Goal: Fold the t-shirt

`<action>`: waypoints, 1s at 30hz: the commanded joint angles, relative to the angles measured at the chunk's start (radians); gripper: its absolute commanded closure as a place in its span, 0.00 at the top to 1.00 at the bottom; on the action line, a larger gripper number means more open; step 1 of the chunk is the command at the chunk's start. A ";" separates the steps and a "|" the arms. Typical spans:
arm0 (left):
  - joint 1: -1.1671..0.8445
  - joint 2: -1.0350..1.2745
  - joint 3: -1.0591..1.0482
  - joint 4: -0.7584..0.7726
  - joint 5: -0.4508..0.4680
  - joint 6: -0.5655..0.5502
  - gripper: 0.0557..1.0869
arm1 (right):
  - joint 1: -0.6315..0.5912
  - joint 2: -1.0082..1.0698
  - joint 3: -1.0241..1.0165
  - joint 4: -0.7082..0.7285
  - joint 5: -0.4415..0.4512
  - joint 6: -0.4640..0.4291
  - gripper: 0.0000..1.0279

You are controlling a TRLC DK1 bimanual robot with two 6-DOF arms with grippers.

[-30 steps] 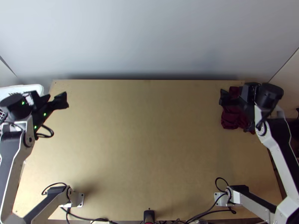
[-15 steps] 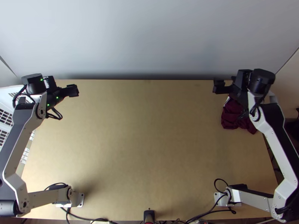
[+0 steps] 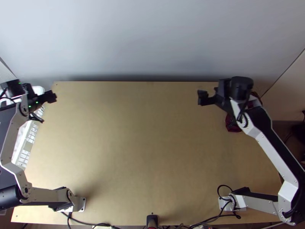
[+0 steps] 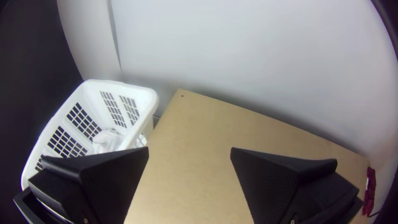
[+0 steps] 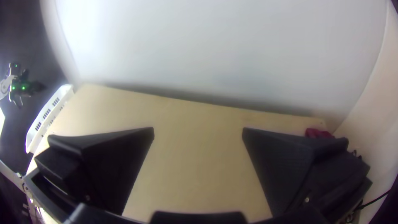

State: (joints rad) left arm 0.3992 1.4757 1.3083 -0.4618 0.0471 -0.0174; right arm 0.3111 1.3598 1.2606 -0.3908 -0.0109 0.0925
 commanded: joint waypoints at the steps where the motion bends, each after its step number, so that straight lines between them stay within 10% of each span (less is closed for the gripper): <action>1: 0.147 0.048 0.003 0.035 -0.003 0.134 0.94 | 0.114 0.007 -0.069 0.023 0.031 -0.045 0.96; 30: 0.497 0.943 0.600 0.089 -0.009 0.180 0.94 | 0.253 0.094 -0.032 -0.060 0.101 -0.080 0.96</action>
State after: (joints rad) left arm 0.8719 2.2204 1.7748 -0.3504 0.0441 0.1585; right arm 0.5438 1.4288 1.1885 -0.4171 0.0772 0.0067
